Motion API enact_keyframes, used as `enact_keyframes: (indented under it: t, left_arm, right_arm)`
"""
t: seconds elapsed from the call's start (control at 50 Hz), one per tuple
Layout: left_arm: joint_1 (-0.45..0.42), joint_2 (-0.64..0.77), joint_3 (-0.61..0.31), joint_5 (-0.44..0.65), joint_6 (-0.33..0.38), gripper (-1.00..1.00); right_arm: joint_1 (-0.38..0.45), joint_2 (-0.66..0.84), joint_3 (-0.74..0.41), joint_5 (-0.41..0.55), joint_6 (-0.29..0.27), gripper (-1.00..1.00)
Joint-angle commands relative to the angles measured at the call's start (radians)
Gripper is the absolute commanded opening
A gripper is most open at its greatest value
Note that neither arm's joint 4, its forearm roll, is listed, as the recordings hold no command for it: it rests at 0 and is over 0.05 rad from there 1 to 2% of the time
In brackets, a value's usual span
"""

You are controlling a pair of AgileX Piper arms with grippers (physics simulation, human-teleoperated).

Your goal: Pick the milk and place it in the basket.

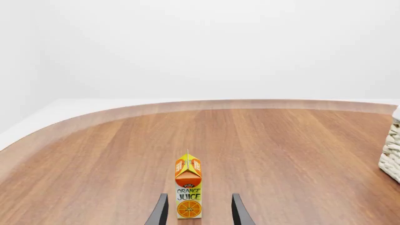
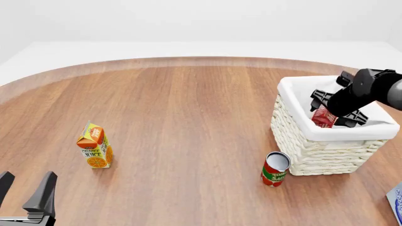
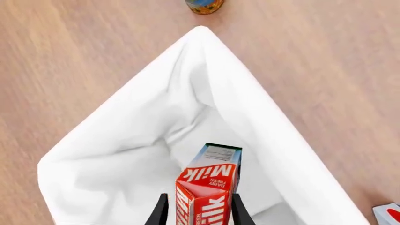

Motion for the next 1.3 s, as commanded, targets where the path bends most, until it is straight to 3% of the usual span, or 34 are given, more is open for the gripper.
enact_keyframes:
  t: [0.02,0.38,0.92,1.14,1.3]
  left_arm:
    - [0.0,0.0,0.0,0.0,0.0,1.0]
    - [0.0,0.0,0.0,0.0,0.0,1.0]
    - [0.0,0.0,0.0,0.0,0.0,1.0]
    - [0.0,0.0,0.0,0.0,0.0,1.0]
    - [0.0,0.0,0.0,0.0,0.0,1.0]
  right_arm:
    - [0.002,-0.007,-0.018,0.004,0.019,1.0]
    - [0.003,-0.035,-0.042,0.021,0.014,1.0]
    - [0.036,-0.18,-0.142,0.16,-0.024,1.0]
    - [0.078,-0.256,-0.12,0.179,-0.042,1.0]
    - [0.114,-0.347,-0.035,0.163,-0.067,1.0]
